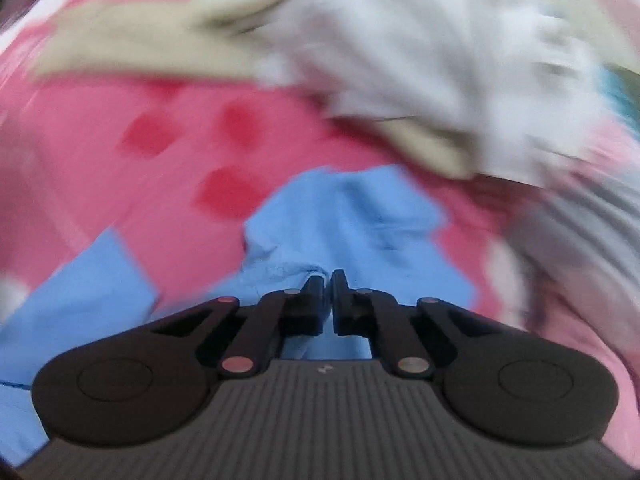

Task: Fold clothes
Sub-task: 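Lift the blue T-shirt with both grippers and shake it out in the air, then lay the blue T-shirt on the bedspread and open both grippers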

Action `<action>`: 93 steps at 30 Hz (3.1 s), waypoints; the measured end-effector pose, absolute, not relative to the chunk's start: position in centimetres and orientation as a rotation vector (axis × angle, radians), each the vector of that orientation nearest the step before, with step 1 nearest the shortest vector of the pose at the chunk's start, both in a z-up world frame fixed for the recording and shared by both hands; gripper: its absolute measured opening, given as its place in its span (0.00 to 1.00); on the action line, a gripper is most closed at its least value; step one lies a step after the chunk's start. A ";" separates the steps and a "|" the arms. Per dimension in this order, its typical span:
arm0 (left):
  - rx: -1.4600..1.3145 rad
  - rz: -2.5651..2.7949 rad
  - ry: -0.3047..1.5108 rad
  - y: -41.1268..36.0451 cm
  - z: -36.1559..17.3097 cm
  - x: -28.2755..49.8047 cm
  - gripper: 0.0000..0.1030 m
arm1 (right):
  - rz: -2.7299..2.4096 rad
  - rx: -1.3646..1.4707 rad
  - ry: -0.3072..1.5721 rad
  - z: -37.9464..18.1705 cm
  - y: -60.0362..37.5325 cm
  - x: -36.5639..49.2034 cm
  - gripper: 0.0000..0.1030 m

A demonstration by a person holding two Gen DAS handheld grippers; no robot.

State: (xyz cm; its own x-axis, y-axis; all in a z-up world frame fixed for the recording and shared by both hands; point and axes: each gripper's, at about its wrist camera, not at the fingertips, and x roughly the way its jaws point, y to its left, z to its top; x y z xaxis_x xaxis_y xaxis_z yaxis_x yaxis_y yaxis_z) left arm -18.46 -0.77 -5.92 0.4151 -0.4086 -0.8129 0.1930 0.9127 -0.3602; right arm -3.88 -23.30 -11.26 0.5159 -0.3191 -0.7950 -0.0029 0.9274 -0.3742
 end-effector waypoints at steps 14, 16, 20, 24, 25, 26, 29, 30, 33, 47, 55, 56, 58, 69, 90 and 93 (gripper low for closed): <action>-0.269 -0.420 0.540 -2.6 9.0 -20.8 0.02 | -0.423 -0.255 0.431 10.0 -28.7 -18.7 0.02; -0.268 -0.391 0.423 -2.8 12.6 -22.7 0.02 | -0.394 -0.256 0.338 12.9 -29.0 -21.2 0.02; -0.249 -0.343 0.201 -2.6 20.1 -27.7 0.02 | -0.334 -0.251 0.148 19.4 -29.1 -27.3 0.02; -0.183 -0.310 0.002 -2.6 27.0 -34.0 0.02 | -0.270 -0.246 -0.013 24.5 -28.8 -34.2 0.02; -0.169 -0.302 -0.038 -2.6 28.5 -35.4 0.02 | -0.254 -0.239 -0.043 25.6 -28.7 -35.8 0.02; -0.157 -0.294 -0.076 -2.5 29.9 -36.9 0.02 | -0.239 -0.228 -0.069 26.6 -28.8 -37.4 0.02; -0.126 -0.286 -0.156 -2.5 33.4 -40.4 0.02 | -0.202 -0.196 -0.131 29.1 -28.9 -41.8 0.02; -0.118 -0.285 -0.175 -2.6 34.4 -41.4 0.02 | -0.192 -0.190 -0.145 29.8 -28.9 -43.2 0.02; -0.083 -0.280 -0.228 -2.9 36.6 -44.0 0.03 | -0.152 -0.164 -0.160 31.1 -29.2 -46.4 0.02; -0.048 -0.286 -0.067 -4.6 33.1 -39.4 0.03 | -0.087 -0.062 0.003 27.1 -30.6 -47.2 0.02; -0.114 -0.242 0.341 -6.1 20.8 -23.6 0.03 | -0.184 -0.058 0.339 14.5 -31.7 -32.8 0.02; -0.116 -0.239 0.384 -6.4 19.3 -21.4 0.03 | -0.196 -0.059 0.382 12.9 -32.0 -30.6 0.02; -0.109 -0.232 0.454 -7.2 16.4 -17.4 0.03 | -0.220 -0.058 0.446 9.9 -32.6 -26.7 0.02; 0.032 -0.235 0.651 -11.6 2.6 -0.2 0.03 | -0.293 -0.033 0.670 -1.2 -36.1 -9.1 0.02; 0.021 -0.121 0.998 -11.0 -9.8 5.2 0.59 | -0.147 0.118 0.986 -13.7 -41.5 -1.7 0.78; -0.017 -0.119 1.014 -8.6 -8.3 2.8 0.62 | -0.167 0.236 0.906 -11.4 -44.1 -6.9 0.79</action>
